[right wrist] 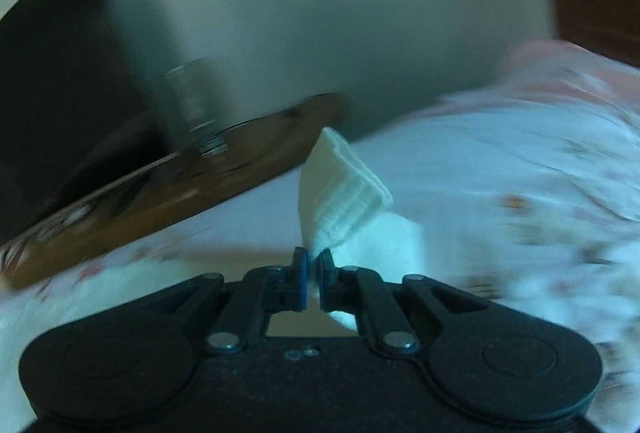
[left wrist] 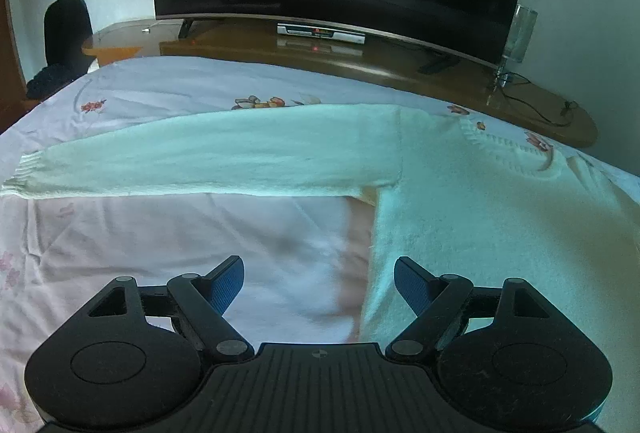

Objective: Fold small clothes
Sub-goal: 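Lift the cuff with the right tool, fold the sleeve across the body, release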

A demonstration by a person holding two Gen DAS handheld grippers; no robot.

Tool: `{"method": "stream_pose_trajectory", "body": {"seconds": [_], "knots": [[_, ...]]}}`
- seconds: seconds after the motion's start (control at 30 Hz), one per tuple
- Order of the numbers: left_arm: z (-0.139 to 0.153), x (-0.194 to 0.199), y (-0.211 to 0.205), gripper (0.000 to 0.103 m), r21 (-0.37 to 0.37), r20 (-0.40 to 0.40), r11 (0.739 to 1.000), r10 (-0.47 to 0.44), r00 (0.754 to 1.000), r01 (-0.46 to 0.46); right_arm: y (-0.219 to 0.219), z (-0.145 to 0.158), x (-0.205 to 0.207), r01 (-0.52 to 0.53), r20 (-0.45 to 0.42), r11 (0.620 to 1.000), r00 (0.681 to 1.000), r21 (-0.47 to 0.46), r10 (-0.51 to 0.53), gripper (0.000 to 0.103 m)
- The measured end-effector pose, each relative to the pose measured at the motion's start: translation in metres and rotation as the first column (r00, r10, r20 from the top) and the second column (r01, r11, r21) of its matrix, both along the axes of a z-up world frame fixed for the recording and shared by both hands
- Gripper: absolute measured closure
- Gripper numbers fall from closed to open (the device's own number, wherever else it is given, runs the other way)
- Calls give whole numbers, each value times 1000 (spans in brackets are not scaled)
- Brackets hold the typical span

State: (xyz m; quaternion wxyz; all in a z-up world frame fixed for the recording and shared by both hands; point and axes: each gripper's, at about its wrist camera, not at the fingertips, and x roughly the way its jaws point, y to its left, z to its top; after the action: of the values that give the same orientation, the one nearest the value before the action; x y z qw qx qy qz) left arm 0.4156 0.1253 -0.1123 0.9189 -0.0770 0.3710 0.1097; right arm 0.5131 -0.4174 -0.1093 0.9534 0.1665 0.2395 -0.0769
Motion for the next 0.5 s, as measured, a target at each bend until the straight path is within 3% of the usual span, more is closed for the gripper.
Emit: {"method": "stream_pose_trajectory", "body": {"seconds": [0.13,0.3,0.5], "knots": [[4,-2,9,21,-19,-9,1000,-6,1000,5,93,6,23,-204,-11,979,979,-28,204,96],[14,3,24,21,-43,9,999,-14,1000,14,209,-4,39,-422,-61,901,907,-102,418,96],[14,24,27,21,-80,14,994,-67,998,68,275,-28,39,-540,-128,829,841,-145,525,95]]}}
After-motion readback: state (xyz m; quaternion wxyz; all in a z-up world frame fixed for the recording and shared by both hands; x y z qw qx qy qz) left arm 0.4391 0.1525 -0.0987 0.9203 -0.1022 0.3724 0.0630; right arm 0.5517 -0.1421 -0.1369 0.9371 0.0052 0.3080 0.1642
